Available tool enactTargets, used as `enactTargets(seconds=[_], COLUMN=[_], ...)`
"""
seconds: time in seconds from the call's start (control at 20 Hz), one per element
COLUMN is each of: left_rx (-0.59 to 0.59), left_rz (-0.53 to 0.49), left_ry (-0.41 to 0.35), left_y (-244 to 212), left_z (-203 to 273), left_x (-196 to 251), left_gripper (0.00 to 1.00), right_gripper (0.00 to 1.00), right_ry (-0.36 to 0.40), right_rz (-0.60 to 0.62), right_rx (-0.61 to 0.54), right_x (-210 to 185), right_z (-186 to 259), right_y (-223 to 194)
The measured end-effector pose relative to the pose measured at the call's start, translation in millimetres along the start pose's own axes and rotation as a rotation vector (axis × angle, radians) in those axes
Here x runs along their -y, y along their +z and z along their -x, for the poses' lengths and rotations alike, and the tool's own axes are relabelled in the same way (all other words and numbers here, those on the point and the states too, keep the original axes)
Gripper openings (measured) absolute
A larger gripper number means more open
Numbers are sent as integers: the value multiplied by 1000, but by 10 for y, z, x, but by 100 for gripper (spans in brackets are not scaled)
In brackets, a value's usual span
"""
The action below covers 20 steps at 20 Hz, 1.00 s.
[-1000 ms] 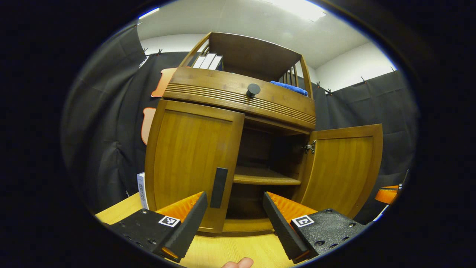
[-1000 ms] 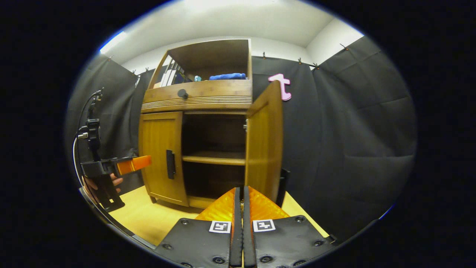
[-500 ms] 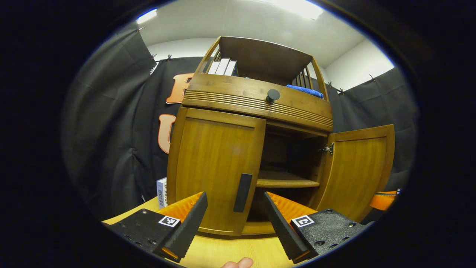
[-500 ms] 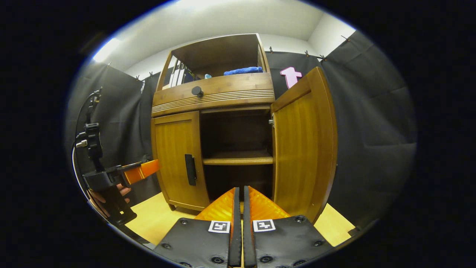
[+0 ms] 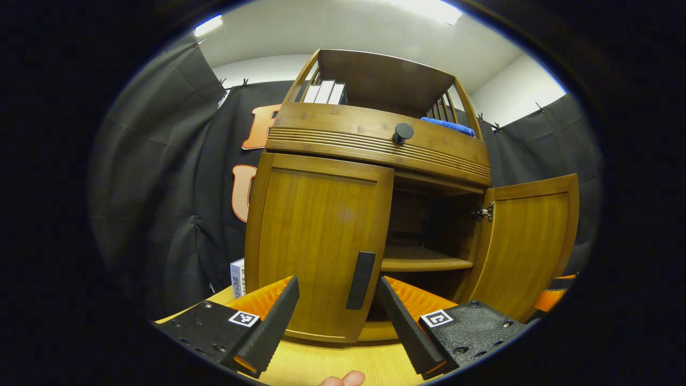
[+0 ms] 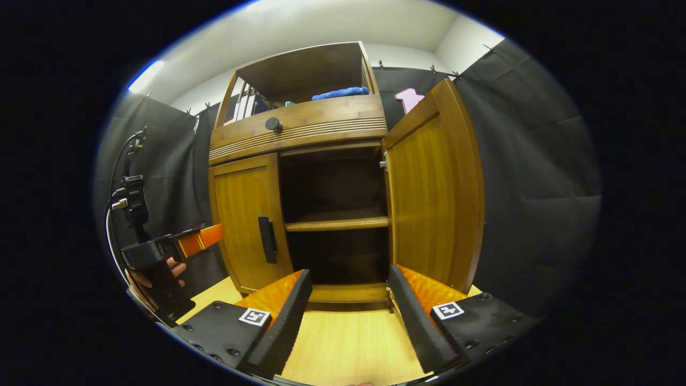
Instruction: Open the right door of the double-door shoe cabinet with the right hand, and open the left door with the left hand.
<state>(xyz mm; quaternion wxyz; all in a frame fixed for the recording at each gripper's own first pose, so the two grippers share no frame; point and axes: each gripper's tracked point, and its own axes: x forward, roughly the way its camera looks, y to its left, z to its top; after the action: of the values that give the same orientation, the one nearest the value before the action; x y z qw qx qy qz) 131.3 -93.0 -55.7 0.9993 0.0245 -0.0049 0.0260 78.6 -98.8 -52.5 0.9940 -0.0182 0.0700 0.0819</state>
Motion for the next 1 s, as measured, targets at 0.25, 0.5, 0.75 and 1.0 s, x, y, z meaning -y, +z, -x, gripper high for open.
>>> enactTargets(seconds=[0.25, 0.5, 0.75, 1.0], left_rx=[8, -55, -134, -145], left_rz=[-15, -50, -45, -73], left_ry=[-55, -109, -129, -119], left_y=[28, -259, -587, -823], left_z=[-269, -751, -981, -1094], left_x=[169, 319, 381, 437], left_gripper=[91, 91, 91, 91], right_gripper=[89, 98, 98, 98], right_ry=[29, 37, 14, -29], right_rz=[-2, 14, 17, 17], right_rx=[-18, -8, -10, -8], right_x=[-56, -86, -34, 77], right_z=[-12, 15, 70, 141], right_y=[-36, -25, -34, -22])
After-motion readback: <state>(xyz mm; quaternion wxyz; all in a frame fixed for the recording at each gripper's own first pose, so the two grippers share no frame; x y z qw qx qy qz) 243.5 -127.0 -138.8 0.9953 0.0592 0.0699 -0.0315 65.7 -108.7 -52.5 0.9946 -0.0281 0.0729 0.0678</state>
